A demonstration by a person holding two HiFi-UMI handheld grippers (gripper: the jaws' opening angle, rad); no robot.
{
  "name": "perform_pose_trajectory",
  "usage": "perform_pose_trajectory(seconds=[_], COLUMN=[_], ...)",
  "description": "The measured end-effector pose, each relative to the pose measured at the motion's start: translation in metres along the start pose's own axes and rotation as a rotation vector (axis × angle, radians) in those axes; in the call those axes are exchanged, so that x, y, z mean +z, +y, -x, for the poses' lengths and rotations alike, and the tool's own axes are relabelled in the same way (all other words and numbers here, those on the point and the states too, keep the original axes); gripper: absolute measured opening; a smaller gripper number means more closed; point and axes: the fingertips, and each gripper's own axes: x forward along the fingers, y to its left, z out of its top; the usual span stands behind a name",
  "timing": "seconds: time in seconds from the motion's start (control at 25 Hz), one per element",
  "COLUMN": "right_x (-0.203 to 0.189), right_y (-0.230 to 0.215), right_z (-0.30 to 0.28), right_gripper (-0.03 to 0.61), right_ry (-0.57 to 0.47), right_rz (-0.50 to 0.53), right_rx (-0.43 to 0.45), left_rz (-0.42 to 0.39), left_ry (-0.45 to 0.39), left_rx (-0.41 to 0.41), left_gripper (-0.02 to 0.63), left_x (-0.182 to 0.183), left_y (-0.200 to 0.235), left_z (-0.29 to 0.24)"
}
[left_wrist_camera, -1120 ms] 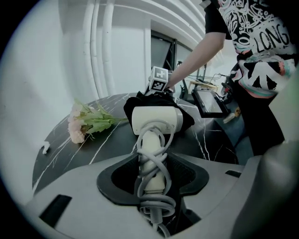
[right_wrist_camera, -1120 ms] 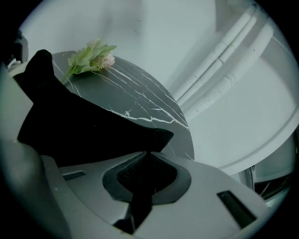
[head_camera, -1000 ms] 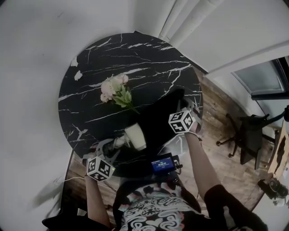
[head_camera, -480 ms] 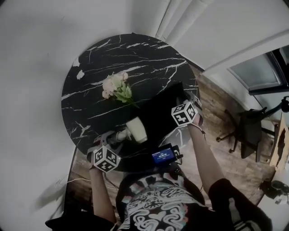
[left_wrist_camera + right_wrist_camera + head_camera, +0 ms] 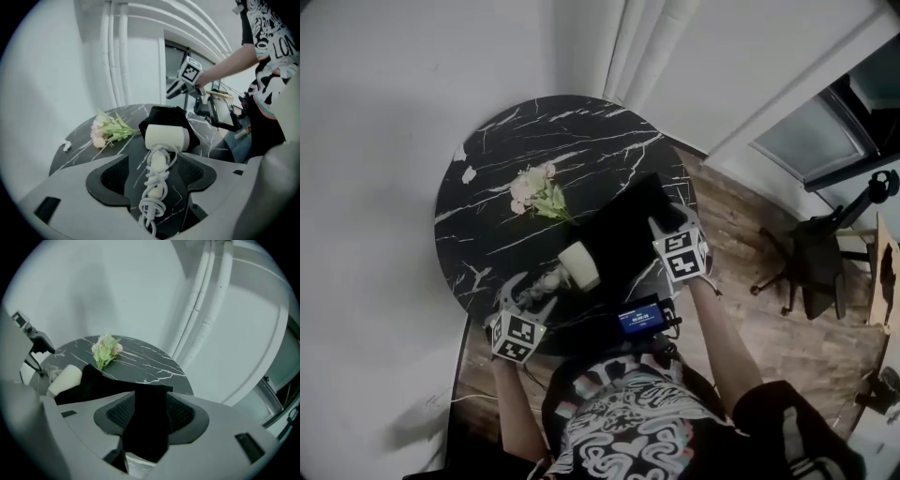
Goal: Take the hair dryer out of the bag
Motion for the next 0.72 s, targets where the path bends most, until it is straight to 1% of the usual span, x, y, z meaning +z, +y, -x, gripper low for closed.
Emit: perform_pose_trajectory(seconds=[0.08, 0.16, 0.2, 0.24, 0.28, 0.36, 0.4, 0.48, 0.52, 0.64, 0.72], right_x=[0.006, 0.011, 0.012, 0.013, 0.013, 0.019, 0.024, 0.029, 0.031, 0.037, 0.040], right_y=[0.015, 0.030, 0.039, 0.047, 0.054, 0.066, 0.071, 0.080, 0.083, 0.096, 0.105], right_z=[0.020, 0.038, 0.047, 0.056, 0.065, 0.083, 0.091, 0.107, 0.113, 0.133, 0.151], right_gripper=[0.169, 0.169, 0.165, 0.159, 0.131, 0.055, 0.038, 0.029, 0.029, 0.026, 0.026], right_ry=[-0.054, -0.099, -0.114, -0.127, -0.144, -0.199, -0.233, -0.291, -0.311, -0.373, -0.426], right_rz=[-0.073, -0.137, -0.165, -0.190, -0.214, -0.265, -0.296, -0.344, -0.351, -0.339, -0.347], right_rx=[0.042, 0.092, 0.121, 0.149, 0.173, 0.226, 0.258, 0.311, 0.324, 0.340, 0.348], left_rz=[0.052, 0.075, 0.075, 0.074, 0.080, 0.128, 0.162, 0.224, 0.245, 0.278, 0.281], left_ry=[-0.117, -0.215, -0.247, -0.269, -0.286, -0.326, -0.349, -0.393, -0.414, -0.465, -0.468], left_rx=[0.066, 0.113, 0.131, 0.147, 0.162, 0.190, 0.204, 0.242, 0.263, 0.323, 0.365], left_gripper=[0.321, 0.266, 0.234, 0.212, 0.193, 0.144, 0.125, 0.057, 0.035, 0.018, 0.018], left_x=[0.022, 0.042, 0.050, 0.058, 0.065, 0.081, 0.089, 0.101, 0.106, 0.117, 0.120], left_y=[0.010, 0.018, 0.020, 0.019, 0.017, 0.014, 0.013, 0.011, 0.009, 0.000, -0.011], left_z=[0.018, 0.034, 0.039, 0.044, 0.049, 0.061, 0.068, 0.080, 0.085, 0.101, 0.108])
